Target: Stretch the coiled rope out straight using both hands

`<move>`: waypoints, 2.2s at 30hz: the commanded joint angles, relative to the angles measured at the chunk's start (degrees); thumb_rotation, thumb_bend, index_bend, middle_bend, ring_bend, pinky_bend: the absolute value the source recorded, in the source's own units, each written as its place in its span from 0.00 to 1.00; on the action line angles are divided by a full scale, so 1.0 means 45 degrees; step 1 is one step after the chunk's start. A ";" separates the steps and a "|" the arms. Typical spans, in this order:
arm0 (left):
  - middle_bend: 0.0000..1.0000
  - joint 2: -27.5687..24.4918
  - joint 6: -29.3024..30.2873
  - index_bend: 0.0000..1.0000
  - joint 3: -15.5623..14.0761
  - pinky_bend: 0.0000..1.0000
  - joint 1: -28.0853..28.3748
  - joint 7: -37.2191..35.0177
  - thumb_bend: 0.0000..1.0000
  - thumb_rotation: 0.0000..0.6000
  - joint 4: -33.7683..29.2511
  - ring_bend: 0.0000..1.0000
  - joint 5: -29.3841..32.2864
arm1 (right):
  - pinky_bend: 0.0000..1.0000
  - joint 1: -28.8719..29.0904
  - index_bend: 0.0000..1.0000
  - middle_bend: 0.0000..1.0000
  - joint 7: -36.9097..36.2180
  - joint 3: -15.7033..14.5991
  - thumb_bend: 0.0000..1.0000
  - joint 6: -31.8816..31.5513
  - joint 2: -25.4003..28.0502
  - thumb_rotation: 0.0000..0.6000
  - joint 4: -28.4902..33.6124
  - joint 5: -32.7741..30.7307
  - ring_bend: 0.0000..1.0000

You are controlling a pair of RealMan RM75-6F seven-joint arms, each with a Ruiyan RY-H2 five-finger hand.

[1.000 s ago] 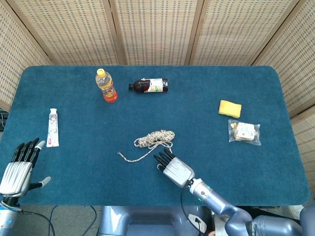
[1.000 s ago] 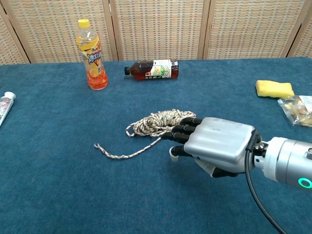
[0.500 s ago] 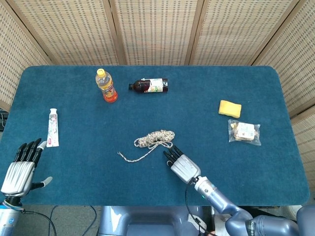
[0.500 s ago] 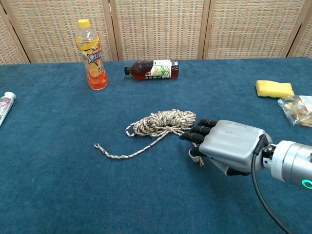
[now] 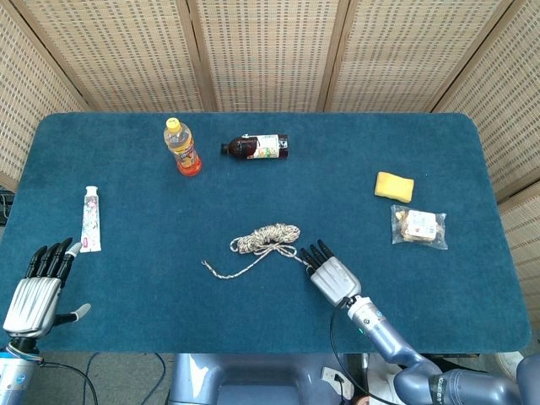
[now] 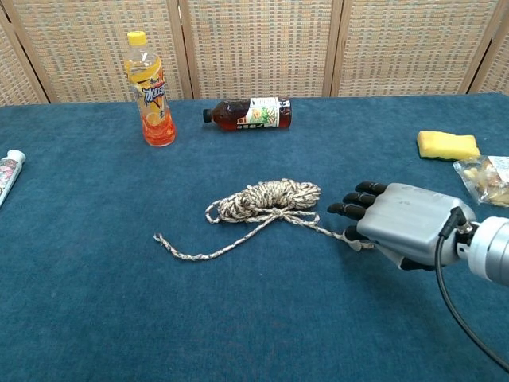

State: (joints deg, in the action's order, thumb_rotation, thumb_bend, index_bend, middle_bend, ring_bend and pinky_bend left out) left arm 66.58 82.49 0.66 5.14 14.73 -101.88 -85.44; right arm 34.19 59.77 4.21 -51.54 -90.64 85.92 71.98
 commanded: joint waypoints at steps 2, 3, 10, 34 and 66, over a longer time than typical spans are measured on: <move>0.00 -0.0007 0.0005 0.00 -0.0002 0.00 0.0000 -0.0020 0.00 1.00 -0.0004 0.00 0.0010 | 0.00 -0.0040 0.39 0.00 0.0574 0.0160 0.92 -0.0457 -0.0121 1.00 -0.0288 -0.0724 0.00; 0.00 -0.0013 0.0008 0.00 0.0001 0.00 0.0002 -0.0043 0.00 1.00 0.0000 0.00 0.0014 | 0.00 -0.0050 0.39 0.00 0.0670 0.0195 0.92 -0.0627 -0.0100 1.00 -0.0246 -0.0832 0.00; 0.00 -0.0054 0.0027 0.00 -0.0025 0.00 -0.0002 -0.0128 0.00 1.00 -0.0001 0.00 -0.0007 | 0.00 -0.0285 0.39 0.00 -0.1299 0.0414 0.47 -0.2274 -0.0009 1.00 0.0218 0.0777 0.00; 0.00 -0.0076 -0.0020 0.00 -0.0018 0.00 0.0058 -0.0250 0.00 1.00 0.0033 0.00 0.0069 | 0.00 0.0191 0.46 0.00 -0.3706 0.2992 0.30 -0.2008 -0.2083 1.00 -0.0018 -0.5746 0.00; 0.00 -0.0072 -0.0033 0.00 -0.0074 0.00 0.0101 -0.0218 0.00 1.00 0.0033 0.00 0.0034 | 0.00 0.0710 0.55 0.00 -0.5381 0.2457 0.34 -0.2089 -0.2829 1.00 -0.1303 -0.6722 0.00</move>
State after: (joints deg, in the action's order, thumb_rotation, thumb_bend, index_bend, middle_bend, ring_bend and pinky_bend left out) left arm 66.26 82.34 0.32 5.60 13.75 -101.72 -85.29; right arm 37.34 35.65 15.30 -60.90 -103.29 80.14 41.66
